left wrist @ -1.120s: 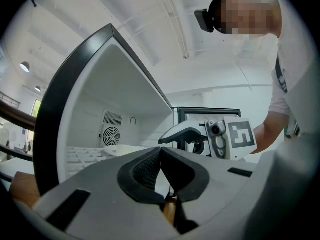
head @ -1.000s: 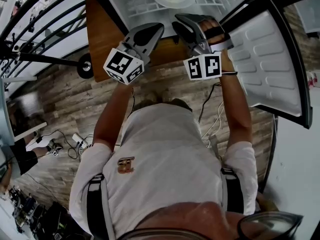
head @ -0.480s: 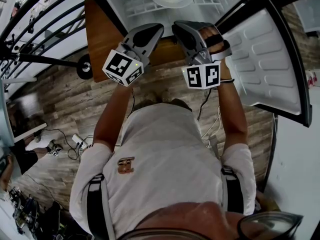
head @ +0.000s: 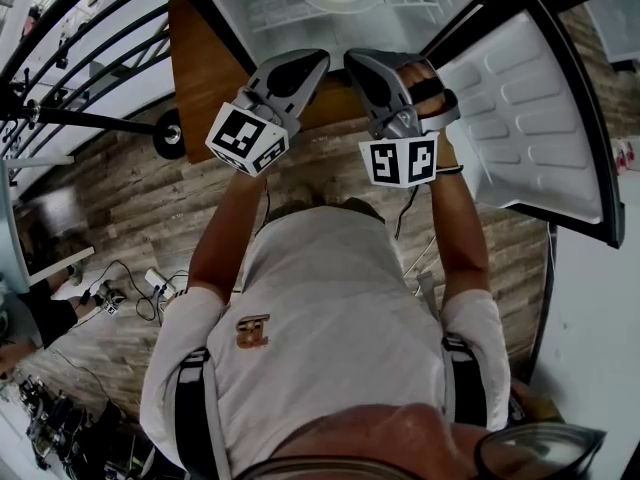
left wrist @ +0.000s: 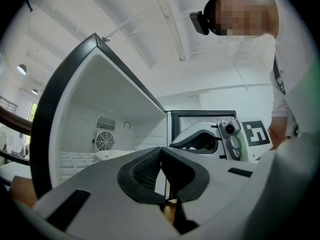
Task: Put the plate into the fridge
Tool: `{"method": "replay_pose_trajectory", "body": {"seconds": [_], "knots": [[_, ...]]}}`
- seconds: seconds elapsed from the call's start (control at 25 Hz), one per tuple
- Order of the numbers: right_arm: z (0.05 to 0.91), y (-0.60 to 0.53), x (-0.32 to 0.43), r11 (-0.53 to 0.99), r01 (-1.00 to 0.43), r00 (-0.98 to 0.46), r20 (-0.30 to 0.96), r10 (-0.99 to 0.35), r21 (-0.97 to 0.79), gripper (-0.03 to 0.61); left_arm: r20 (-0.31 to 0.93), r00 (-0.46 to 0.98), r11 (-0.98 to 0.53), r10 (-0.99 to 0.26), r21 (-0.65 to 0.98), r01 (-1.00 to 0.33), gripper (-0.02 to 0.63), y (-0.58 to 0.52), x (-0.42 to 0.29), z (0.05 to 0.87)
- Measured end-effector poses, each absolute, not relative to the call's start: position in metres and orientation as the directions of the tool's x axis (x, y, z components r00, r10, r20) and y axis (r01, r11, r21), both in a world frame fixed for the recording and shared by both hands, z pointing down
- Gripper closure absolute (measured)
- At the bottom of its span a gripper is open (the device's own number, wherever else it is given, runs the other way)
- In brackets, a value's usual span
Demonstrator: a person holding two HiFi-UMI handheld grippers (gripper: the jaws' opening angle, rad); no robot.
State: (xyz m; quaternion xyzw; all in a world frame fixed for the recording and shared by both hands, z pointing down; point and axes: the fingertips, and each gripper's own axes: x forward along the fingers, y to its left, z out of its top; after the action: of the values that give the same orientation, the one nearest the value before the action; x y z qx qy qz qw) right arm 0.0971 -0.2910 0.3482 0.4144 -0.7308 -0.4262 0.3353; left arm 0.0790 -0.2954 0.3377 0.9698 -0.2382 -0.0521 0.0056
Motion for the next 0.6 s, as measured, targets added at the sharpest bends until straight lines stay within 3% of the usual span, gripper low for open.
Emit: {"method": "replay_pose_trajectory", "body": {"seconds": [0.6], "knots": [[0.343, -0.274, 0.095, 0.274, -0.352, -0.425, 0.108, -0.899, 0.895, 0.545, -0.103, 0.884, -0.890, -0.455, 0.033, -0.454, 0.595, -0.281, 0.082, 0.332]]}}
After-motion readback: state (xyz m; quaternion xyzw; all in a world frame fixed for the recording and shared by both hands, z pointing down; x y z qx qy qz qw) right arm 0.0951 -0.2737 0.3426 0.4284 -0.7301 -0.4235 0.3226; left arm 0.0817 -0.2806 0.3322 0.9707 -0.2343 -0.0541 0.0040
